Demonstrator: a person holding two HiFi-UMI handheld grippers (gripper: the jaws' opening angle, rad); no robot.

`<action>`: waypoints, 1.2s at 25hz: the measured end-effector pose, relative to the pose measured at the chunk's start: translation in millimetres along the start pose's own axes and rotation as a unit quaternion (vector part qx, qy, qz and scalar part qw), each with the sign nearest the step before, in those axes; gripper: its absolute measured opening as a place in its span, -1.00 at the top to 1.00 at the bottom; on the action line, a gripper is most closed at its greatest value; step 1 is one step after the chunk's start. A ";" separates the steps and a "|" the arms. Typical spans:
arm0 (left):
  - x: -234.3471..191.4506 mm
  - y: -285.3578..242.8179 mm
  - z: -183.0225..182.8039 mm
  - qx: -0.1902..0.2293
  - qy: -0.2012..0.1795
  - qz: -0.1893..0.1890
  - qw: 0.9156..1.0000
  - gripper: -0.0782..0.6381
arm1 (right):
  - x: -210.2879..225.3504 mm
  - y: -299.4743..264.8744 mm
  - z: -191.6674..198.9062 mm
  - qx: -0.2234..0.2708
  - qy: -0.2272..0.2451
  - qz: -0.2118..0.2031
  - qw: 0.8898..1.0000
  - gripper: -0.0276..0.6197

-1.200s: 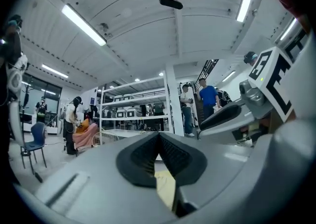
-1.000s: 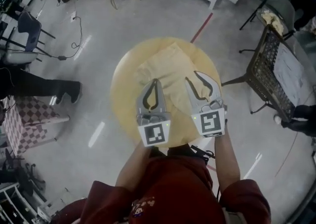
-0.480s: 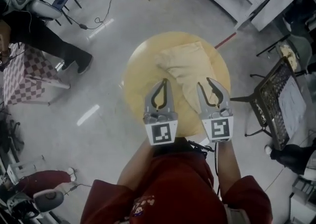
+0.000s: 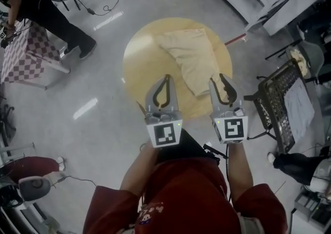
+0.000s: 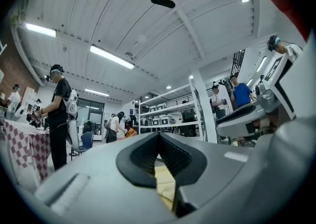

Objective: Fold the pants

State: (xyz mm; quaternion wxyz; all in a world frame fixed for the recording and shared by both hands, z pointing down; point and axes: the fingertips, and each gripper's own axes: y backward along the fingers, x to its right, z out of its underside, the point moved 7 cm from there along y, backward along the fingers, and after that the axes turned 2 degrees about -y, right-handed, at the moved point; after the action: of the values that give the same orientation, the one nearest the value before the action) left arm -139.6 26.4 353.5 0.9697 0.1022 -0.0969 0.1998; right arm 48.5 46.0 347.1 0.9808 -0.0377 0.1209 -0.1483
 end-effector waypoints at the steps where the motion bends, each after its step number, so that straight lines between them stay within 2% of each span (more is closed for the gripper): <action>1: 6.2 5.9 -2.8 -0.001 0.019 -0.008 1.000 0.76 | 5.5 9.9 0.0 -0.004 0.006 0.002 1.000 0.55; 3: 21.1 16.7 -6.8 -0.008 0.074 -0.031 0.997 0.76 | 18.0 27.6 0.1 -0.006 0.013 0.004 1.000 0.55; 4: 28.4 21.0 -10.2 -0.009 0.080 -0.036 0.996 0.76 | 23.9 34.7 0.5 -0.004 0.015 0.002 1.000 0.55; 5: 35.5 24.2 -14.7 -0.009 0.070 -0.037 0.997 0.76 | 29.6 40.7 1.3 -0.002 0.016 -0.002 1.000 0.55; 7: 50.0 27.1 -25.0 -0.004 0.021 -0.029 0.999 0.76 | 41.0 50.8 3.0 -0.006 0.020 -0.009 1.000 0.55; 10: 77.7 25.0 -35.4 -0.008 0.017 -0.039 0.999 0.76 | 63.4 60.3 4.7 0.013 0.020 -0.029 0.999 0.55; 12: 98.3 20.1 -45.2 -0.016 -0.039 -0.032 0.999 0.76 | 83.8 65.2 10.4 0.022 0.018 -0.048 0.998 0.55; 13: 109.3 17.6 -48.2 -0.021 -0.048 -0.037 0.998 0.76 | 94.4 67.1 14.3 0.024 0.019 -0.060 0.998 0.55; 18: 163.3 12.5 -50.7 -0.037 0.022 -0.113 0.993 0.76 | 139.4 73.1 35.4 0.033 0.017 -0.121 0.992 0.55; 19: 171.7 12.6 -49.8 -0.042 0.023 -0.124 0.991 0.76 | 145.3 73.3 39.7 0.034 0.018 -0.133 0.990 0.55; 25: 198.5 11.8 -48.5 -0.066 0.010 -0.174 0.983 0.76 | 167.8 71.9 54.4 0.037 0.014 -0.190 0.981 0.55; 27: 201.6 10.9 -47.3 -0.080 -0.016 -0.171 0.982 0.76 | 170.4 69.8 57.8 0.032 0.016 -0.201 0.979 0.55; 30: 205.6 5.9 -40.5 -0.102 -0.069 -0.143 0.982 0.76 | 168.3 63.8 65.9 0.023 0.025 -0.215 0.976 0.55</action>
State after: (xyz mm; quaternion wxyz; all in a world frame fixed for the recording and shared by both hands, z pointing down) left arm 49.3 116.8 362.5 0.9846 0.0288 -0.1677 0.0409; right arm 238.8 58.9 365.8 0.9232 -0.0367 0.1305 -0.3597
